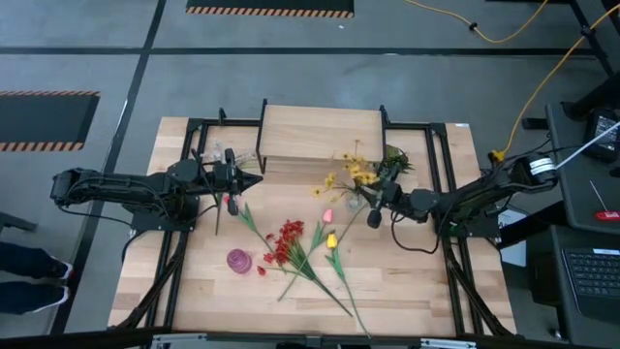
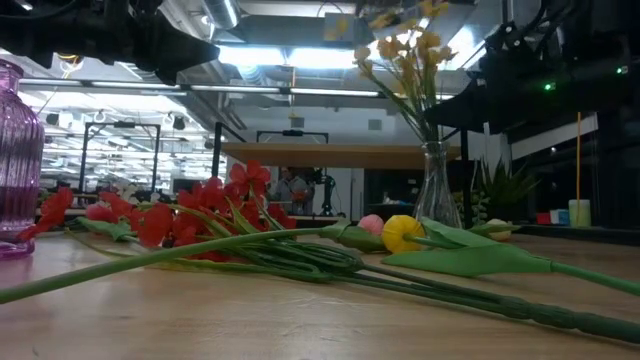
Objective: Pick and place flowers into a vace then onto a shelf
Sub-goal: Put the yellow flowers into the transparent vase
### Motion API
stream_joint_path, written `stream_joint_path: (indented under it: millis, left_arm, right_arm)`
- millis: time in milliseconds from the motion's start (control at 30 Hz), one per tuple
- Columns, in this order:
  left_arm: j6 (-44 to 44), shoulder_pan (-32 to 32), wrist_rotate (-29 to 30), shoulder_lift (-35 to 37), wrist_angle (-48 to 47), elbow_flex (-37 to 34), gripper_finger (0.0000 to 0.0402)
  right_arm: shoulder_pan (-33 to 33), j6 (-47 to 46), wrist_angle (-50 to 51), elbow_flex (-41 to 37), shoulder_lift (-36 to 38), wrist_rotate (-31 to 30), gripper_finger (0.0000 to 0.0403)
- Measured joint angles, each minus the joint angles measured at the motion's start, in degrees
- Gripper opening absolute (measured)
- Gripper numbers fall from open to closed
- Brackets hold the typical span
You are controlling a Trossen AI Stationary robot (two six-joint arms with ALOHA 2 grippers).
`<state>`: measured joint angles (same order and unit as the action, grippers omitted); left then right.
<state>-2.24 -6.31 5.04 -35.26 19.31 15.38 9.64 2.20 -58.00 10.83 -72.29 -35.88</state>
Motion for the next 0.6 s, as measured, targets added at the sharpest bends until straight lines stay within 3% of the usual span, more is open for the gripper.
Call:
stream_joint_path:
  millis: [600]
  left_arm:
    - [0.0, -0.01, -0.02, -0.01, -0.33, 0.02, 0.0004]
  right_arm:
    - [3.21, -3.63, 22.99, 0.0, 19.6, -0.44, 0.0094]
